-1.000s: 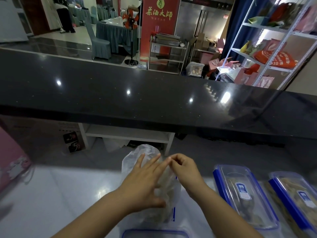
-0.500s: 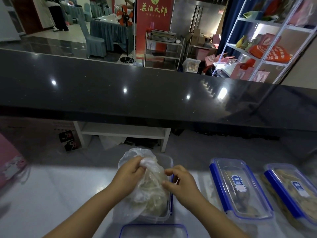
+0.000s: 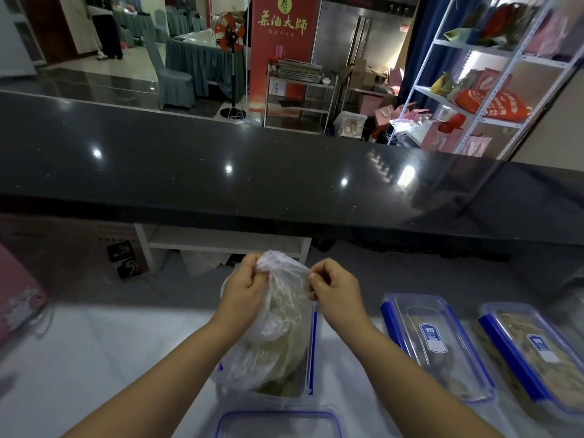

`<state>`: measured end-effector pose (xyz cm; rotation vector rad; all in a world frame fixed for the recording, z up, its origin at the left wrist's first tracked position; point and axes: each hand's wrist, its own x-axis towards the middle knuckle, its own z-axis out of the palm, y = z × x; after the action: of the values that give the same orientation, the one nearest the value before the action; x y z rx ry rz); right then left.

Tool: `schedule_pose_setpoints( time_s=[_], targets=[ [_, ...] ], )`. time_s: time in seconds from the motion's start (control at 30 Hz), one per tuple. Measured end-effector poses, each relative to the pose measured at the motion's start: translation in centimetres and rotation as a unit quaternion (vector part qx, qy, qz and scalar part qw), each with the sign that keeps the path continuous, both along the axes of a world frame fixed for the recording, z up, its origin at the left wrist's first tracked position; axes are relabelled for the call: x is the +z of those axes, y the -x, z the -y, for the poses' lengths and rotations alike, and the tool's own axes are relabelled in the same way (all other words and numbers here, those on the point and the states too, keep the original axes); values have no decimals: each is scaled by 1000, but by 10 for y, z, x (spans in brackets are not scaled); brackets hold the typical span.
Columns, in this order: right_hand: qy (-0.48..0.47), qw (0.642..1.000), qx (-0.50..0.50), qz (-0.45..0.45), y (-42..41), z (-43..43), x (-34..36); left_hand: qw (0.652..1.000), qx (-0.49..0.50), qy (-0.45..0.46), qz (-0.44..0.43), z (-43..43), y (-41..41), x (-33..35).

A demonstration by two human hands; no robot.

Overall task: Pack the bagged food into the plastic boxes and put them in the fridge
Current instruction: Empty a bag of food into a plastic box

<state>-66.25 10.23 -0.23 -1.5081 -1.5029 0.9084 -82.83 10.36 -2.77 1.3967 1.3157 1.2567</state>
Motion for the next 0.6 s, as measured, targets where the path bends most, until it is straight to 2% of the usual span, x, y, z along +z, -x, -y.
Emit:
schedule_pose_setpoints(
  time_s=[0.1, 0.2, 0.27, 0.33, 0.37, 0.47, 0.6],
  targets=[
    [27, 999, 14, 15, -1, 10, -5, 998, 0, -25, -64, 2, 6, -6],
    [62, 996, 47, 40, -1, 28, -19, 981, -21, -59, -185, 6, 14, -14],
    [61, 990, 81, 96, 2, 39, -29, 950, -32, -83, -299, 6, 22, -22],
    [11, 974, 117, 191, 2, 47, -39, 902, -35, -107, -417, 6, 28, -28],
    [-26, 963, 136, 230, 3, 50, -43, 887, -41, -105, -448, 8, 29, -30],
    [-108, 943, 170, 266, 6, 59, -55, 875, -87, -98, -466, 13, 28, -35],
    [-169, 938, 169, 251, 11, 66, -69, 914, -151, -62, -372, 22, 26, -30]
  ],
)
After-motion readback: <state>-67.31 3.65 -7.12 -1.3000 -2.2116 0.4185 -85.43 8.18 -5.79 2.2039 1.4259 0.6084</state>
